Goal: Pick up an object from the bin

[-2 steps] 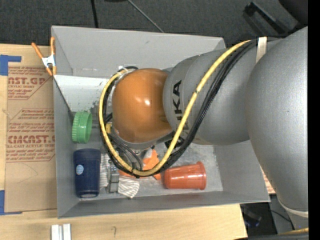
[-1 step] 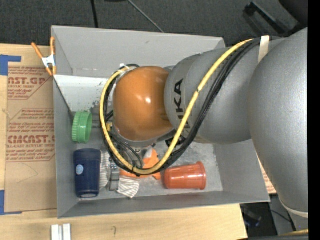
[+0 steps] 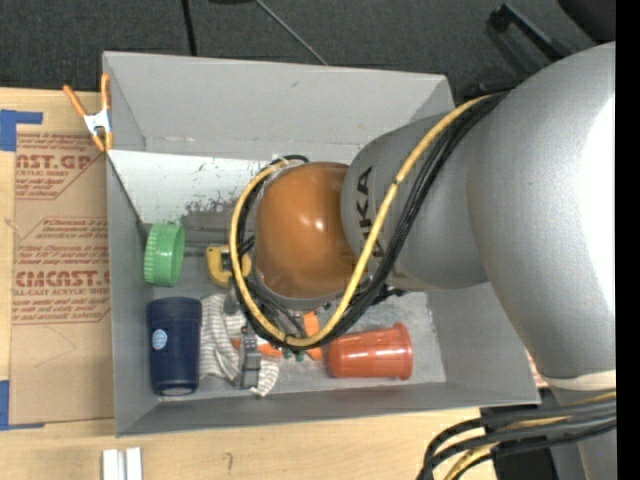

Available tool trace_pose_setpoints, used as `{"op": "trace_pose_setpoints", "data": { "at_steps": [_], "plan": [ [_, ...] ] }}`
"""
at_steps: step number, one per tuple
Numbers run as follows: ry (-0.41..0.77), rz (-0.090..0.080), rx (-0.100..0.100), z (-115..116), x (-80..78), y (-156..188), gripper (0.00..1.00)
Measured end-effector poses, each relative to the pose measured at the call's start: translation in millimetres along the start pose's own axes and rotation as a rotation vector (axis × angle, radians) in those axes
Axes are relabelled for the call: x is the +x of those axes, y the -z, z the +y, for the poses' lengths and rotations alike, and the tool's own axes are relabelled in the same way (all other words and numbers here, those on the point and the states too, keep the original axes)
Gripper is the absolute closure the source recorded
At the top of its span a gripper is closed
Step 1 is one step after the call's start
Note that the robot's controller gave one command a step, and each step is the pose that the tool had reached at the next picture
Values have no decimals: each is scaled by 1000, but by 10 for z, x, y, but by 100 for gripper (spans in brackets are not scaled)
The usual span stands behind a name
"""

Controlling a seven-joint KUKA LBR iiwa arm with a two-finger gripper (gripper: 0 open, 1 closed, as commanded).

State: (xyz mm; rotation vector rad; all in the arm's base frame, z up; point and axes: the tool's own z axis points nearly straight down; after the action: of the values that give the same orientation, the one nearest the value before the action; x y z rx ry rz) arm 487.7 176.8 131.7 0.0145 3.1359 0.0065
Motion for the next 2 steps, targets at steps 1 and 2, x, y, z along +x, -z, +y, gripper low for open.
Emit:
{"op": "trace_pose_setpoints", "data": {
  "at_steps": [1,2],
  "plan": [
    [-232,7,4,-474,-87,-477,100],
    [-232,7,4,-474,-87,-477,100]
  ]
}}
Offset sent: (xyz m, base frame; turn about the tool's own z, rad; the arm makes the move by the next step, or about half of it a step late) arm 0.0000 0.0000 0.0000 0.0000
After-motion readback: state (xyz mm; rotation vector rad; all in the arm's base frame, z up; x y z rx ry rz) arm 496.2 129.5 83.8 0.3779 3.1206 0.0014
